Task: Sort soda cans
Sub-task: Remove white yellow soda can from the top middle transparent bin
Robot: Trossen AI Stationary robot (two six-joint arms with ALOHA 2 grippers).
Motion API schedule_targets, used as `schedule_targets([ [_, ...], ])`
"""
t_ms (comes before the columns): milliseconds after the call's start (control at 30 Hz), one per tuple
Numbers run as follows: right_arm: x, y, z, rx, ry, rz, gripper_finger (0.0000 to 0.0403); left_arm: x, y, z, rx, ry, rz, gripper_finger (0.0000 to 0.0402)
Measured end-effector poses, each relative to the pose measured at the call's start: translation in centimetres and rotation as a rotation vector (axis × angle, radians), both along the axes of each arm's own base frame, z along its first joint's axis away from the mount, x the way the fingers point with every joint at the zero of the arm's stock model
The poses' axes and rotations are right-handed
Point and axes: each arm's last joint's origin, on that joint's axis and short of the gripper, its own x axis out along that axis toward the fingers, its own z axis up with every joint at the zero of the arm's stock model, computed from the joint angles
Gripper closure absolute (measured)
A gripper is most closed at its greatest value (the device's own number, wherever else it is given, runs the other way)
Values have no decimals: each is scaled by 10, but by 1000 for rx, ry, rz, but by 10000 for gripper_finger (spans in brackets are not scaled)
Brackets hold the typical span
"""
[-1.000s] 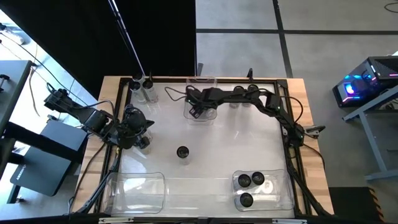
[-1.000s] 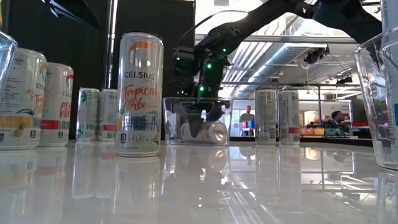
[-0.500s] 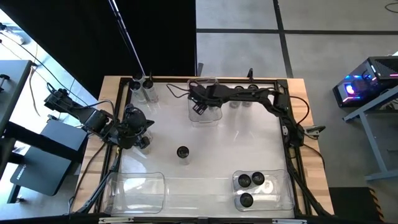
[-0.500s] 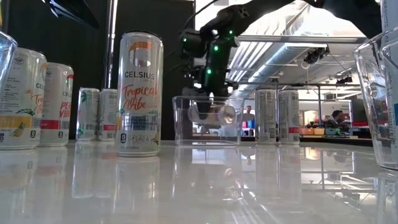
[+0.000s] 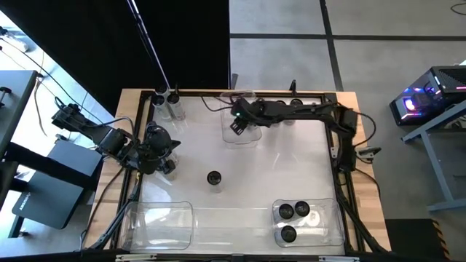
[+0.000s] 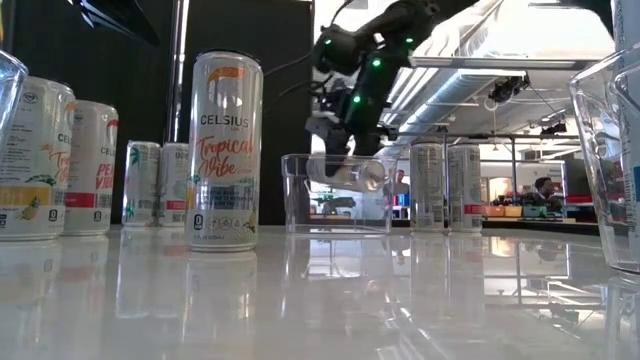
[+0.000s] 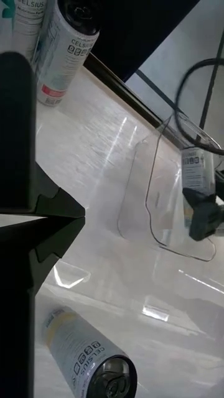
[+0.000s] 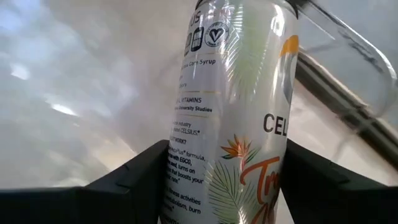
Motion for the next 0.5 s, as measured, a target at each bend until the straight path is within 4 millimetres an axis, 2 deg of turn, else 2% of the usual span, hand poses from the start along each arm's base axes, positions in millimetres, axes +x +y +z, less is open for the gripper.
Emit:
schedule_targets([
  [167, -13, 8, 25, 0, -260, 78, 159, 0, 0, 0, 5, 4, -5, 401],
  [300, -22, 18, 37, -40, -352, 172, 159, 0, 0, 0, 4, 3, -5, 401],
  [500, -32, 54, 66, -153, -542, 343, 159, 0, 0, 0, 12, 10, -14, 401],
])
